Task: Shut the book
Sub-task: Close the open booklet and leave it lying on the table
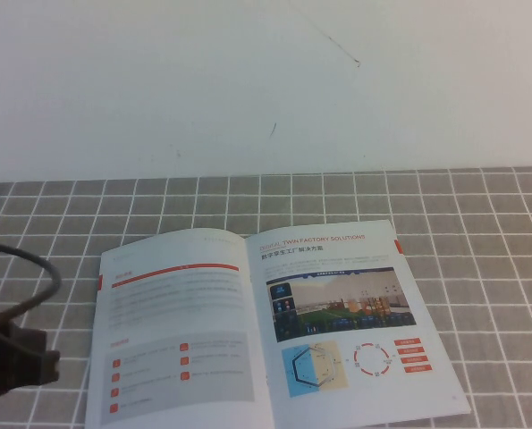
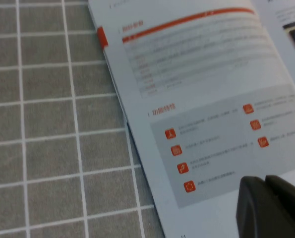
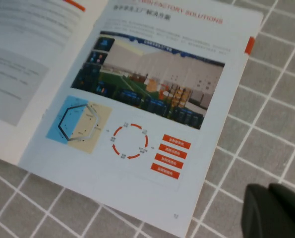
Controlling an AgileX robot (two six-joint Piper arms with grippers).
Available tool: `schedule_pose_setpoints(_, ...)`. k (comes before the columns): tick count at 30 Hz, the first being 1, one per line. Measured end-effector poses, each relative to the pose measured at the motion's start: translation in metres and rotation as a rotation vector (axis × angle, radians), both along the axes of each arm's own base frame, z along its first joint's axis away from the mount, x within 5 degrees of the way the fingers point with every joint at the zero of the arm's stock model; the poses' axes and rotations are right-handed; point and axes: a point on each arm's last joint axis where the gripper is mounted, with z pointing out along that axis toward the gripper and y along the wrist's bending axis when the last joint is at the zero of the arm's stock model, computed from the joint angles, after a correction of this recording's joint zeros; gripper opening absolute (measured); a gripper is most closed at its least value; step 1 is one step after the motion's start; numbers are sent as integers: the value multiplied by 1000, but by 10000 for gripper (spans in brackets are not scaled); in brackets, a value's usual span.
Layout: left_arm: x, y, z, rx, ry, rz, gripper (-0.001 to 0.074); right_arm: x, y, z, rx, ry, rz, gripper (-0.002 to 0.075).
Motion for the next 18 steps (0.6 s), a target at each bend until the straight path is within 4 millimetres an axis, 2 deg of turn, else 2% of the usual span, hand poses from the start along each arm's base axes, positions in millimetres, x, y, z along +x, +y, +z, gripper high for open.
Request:
schedule_pose_setpoints(5, 21, -4, -24, -16, 133, -28, -2, 29, 6, -34, 63, 101, 19, -1)
schedule_pose_setpoints(11, 50, -12, -54, -85, 242, -49, -2, 51, 37, -77, 61, 174, 92, -1)
schedule_pose_setpoints(15, 66, -11, -61, -87, 238, -22, -2, 59, 57, -105, 16, 222, 143, -1)
schedule_pose_setpoints(18, 77, -9, -62, -63, 225, 0, -2, 69, 66, -120, -1, 252, 154, -1)
